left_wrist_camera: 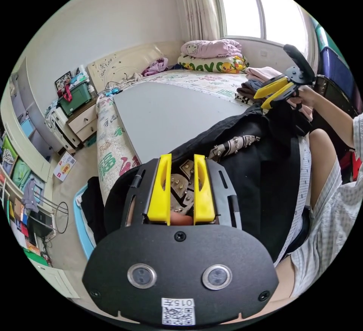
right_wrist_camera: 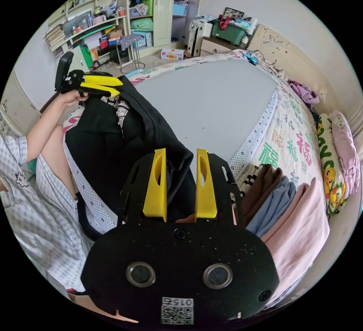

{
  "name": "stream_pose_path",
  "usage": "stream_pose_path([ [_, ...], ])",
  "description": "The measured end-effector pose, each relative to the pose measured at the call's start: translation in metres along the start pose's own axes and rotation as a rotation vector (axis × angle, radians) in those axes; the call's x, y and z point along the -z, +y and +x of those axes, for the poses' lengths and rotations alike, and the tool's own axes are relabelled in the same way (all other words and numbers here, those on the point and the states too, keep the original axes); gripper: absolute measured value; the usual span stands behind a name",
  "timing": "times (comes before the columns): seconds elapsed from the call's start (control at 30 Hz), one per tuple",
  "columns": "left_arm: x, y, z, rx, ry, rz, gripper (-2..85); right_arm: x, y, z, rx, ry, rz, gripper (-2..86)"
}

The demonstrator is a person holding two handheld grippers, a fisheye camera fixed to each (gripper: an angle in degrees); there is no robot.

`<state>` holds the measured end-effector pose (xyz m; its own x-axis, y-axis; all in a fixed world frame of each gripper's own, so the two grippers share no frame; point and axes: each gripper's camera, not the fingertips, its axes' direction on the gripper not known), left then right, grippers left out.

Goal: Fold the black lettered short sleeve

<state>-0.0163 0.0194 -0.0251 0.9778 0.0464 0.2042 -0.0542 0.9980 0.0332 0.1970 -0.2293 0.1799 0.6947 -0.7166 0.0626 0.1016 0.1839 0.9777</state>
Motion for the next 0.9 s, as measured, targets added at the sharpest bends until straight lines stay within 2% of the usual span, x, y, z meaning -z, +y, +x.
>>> stream_pose_path([
  [0.1,-0.008,0.007,0.010,-0.052,0.024,-0.049,10.9,0.004,-0.012,-0.013,0.053,-0.022,-0.040,11.0],
  [0.37,-0.002,0.027,0.028,-0.071,-0.102,-0.034,8.3,0.052,-0.022,-0.019,0.028,-0.062,-0.072,10.5],
  [0.53,0.008,0.036,0.034,-0.026,-0.120,-0.008,4.6,0.099,-0.037,-0.027,-0.036,0.031,-0.077,1.7],
  [0.7,0.058,0.052,0.027,0.112,-0.080,0.115,1.4,0.234,-0.037,-0.028,-0.246,0.011,0.173,-0.3],
  [0.9,0.211,0.098,0.045,0.421,-0.038,0.545,-0.1,0.461,-0.011,-0.051,-0.371,-0.046,0.587,-0.5],
])
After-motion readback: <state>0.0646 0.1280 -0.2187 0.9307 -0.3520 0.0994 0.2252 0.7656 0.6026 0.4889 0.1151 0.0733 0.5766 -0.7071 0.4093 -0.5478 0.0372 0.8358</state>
